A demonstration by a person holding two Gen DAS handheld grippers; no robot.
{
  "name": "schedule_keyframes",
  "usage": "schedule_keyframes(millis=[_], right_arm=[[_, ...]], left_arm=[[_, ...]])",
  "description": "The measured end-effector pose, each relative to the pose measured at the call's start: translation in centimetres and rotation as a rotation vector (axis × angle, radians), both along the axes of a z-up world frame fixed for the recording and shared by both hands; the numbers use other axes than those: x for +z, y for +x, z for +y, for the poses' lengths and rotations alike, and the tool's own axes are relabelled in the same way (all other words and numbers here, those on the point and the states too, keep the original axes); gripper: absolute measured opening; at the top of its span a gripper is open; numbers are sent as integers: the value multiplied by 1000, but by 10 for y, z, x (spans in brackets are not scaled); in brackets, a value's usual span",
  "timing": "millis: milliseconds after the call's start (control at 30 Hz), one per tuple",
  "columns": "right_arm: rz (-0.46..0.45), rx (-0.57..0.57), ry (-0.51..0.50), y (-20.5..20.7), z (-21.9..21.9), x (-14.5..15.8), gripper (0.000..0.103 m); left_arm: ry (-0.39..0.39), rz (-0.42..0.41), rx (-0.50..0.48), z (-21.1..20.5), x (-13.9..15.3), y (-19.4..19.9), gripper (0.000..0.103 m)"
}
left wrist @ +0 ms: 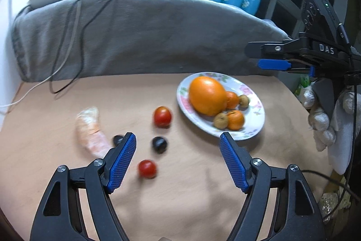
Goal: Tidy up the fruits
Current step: 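Move the left tool to the plastic-wrapped peeled pomelo segment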
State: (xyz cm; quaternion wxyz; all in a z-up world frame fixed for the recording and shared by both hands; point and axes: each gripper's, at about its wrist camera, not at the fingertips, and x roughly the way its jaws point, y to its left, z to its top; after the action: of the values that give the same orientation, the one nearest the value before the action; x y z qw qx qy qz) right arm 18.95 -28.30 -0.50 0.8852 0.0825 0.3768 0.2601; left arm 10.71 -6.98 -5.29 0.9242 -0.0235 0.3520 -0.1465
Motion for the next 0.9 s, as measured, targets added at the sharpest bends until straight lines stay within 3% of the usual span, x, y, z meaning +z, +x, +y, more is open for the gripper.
schedule_keyframes(millis=[333,900], right_arm=[[28,83,9,-2,41,0,94],[141,246,5,20,138,-21,94]], left_arm=[[-6,14,94,47,-8,-9,76],[-72,56,146,87,-22,7,76]])
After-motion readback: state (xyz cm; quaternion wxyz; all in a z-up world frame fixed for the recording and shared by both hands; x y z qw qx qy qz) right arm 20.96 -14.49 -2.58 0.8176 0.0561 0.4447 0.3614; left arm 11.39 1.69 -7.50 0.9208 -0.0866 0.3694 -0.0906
